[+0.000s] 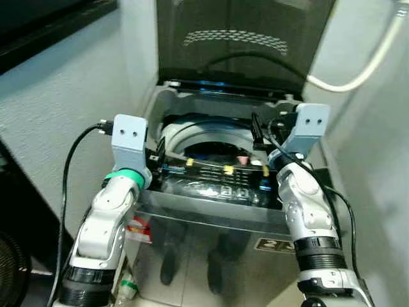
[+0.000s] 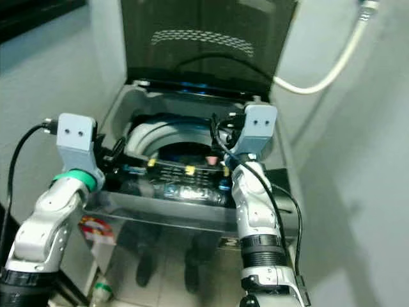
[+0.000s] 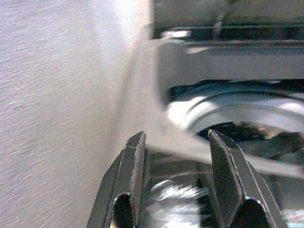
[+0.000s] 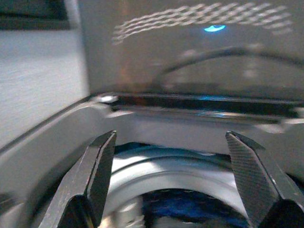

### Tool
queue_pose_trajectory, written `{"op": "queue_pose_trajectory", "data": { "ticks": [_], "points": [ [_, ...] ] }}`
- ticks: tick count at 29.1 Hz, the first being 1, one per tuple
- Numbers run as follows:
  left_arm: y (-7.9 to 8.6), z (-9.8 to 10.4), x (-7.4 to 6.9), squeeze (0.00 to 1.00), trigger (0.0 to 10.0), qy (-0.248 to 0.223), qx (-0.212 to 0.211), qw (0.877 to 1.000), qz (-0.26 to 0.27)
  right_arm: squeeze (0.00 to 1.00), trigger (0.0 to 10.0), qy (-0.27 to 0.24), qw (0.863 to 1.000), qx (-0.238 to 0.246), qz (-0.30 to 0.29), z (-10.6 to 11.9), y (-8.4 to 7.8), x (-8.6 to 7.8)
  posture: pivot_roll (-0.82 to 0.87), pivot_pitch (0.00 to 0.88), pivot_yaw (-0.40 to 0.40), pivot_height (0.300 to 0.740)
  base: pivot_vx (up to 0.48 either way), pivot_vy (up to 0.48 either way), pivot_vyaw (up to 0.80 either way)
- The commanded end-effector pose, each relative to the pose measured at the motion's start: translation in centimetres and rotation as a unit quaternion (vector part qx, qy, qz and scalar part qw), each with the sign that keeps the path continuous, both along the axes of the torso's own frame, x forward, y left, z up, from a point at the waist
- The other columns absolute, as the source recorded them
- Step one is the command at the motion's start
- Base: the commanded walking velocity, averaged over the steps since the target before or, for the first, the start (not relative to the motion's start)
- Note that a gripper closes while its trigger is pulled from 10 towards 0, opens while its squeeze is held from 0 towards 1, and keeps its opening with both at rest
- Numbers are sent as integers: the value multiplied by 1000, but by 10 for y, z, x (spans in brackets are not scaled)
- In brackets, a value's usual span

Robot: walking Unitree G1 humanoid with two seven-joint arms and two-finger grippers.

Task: Clothes washing

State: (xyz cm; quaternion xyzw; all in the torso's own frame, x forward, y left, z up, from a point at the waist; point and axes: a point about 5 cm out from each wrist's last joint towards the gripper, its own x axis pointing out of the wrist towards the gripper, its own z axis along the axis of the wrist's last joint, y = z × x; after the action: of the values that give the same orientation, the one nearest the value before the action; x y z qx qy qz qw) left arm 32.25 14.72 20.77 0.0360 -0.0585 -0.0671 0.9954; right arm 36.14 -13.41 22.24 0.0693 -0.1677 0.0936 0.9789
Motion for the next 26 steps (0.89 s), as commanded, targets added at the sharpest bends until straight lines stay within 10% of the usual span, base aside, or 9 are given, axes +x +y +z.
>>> {"op": "queue_pose_trajectory", "data": {
  "ticks": [1,26],
  "points": [
    [3,-1,0,0,10000,-6,1,1000,6,0,10000,5,1000,-4,15,-6,-3,-5,53,0,-24,740,0,0,800],
    [5,-7,-7,0,10000,-4,-12,1000,9,0,10000,12,999,32,24,-10,-5,-11,49,15,-37,740,0,0,800]
  ]
}}
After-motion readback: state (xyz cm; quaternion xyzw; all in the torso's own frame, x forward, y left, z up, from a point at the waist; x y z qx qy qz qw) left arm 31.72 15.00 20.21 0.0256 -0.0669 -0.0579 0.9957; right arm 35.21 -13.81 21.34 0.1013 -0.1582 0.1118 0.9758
